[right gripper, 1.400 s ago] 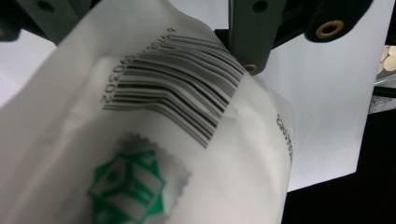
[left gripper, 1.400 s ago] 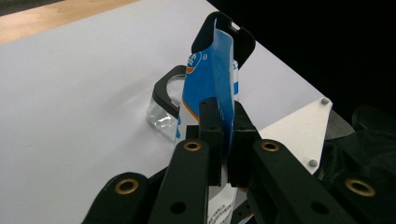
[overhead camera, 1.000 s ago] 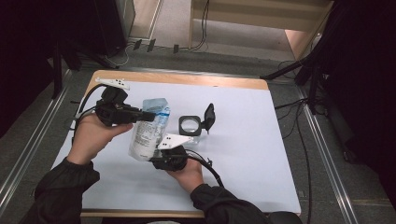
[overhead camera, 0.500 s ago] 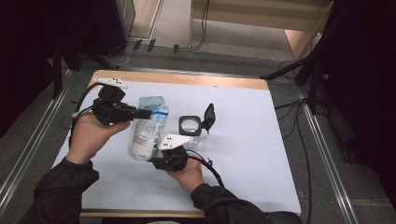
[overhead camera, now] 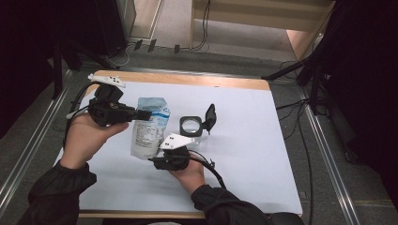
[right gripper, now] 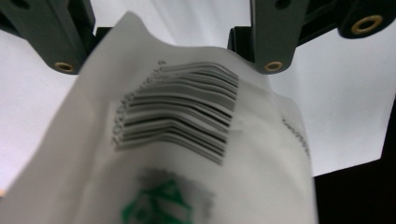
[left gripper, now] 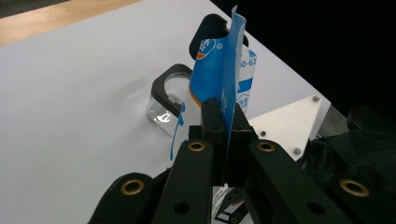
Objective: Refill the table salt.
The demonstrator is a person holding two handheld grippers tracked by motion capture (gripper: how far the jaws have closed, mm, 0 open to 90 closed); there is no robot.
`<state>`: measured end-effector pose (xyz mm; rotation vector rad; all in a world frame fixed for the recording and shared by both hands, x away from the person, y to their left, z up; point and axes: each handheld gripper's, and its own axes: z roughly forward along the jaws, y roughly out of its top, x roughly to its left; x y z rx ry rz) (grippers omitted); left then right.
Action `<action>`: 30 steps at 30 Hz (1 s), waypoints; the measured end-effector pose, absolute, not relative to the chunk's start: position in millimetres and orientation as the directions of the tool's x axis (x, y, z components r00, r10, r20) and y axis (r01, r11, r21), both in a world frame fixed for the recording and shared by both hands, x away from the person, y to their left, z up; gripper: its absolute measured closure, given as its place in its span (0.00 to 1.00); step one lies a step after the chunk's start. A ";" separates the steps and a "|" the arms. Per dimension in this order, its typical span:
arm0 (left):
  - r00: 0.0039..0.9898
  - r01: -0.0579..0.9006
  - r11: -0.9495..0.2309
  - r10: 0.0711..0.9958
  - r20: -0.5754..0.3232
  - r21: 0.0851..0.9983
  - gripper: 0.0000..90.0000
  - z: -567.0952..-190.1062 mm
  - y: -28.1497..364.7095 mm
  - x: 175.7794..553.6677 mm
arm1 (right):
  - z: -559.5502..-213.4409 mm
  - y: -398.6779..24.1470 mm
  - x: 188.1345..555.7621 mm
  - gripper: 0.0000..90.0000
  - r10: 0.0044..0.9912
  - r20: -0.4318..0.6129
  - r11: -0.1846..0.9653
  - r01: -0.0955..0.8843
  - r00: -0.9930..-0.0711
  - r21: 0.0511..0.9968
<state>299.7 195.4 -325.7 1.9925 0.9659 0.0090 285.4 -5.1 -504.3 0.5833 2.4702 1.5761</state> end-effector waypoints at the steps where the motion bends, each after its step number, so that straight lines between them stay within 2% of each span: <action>1: 0.697 0.627 -0.293 0.626 -0.351 0.722 1.00 -326.5 195.3 300.4 | -504.0 -4.8 284.0 0.65 0.383 0.077 0.373 0.230 -0.920 0.899; 6: 0.702 0.618 -0.291 0.622 -0.347 0.730 1.00 -327.6 196.1 301.7 | -504.1 -6.4 285.5 0.69 0.345 0.146 0.342 0.270 -0.927 0.900; 13: 0.716 0.604 -0.295 0.610 -0.341 0.740 0.93 -332.0 199.6 304.8 | -503.6 -9.9 288.2 0.75 0.326 0.190 0.320 0.298 -0.926 0.900; 14: 0.713 0.608 -0.291 0.610 -0.346 0.739 0.94 -333.0 199.4 305.1 | -503.7 -10.5 288.3 0.78 0.322 0.188 0.322 0.295 -0.928 0.900; 18: 0.703 0.610 -0.302 0.632 -0.326 0.732 1.00 -332.2 200.6 304.7 | -505.1 -9.6 287.8 0.79 0.322 0.177 0.334 0.286 -0.930 0.898; 24: 0.695 0.629 -0.304 0.632 -0.343 0.715 1.00 -331.7 207.3 305.3 | -510.1 -8.6 291.5 0.73 0.365 0.166 0.374 0.307 -0.916 0.875; 26: 0.698 0.634 -0.302 0.619 -0.359 0.712 1.00 -332.8 207.5 305.2 | -512.0 -8.2 292.6 0.67 0.376 0.181 0.372 0.327 -0.909 0.869; 27: 0.702 0.637 -0.307 0.611 -0.366 0.707 1.00 -332.9 206.9 304.9 | -512.7 -8.1 292.6 0.66 0.381 0.177 0.374 0.326 -0.908 0.868; 30: 0.697 0.640 -0.320 0.624 -0.353 0.699 1.00 -332.5 201.4 302.7 | -513.8 -6.6 289.7 0.60 0.405 0.131 0.384 0.298 -0.905 0.874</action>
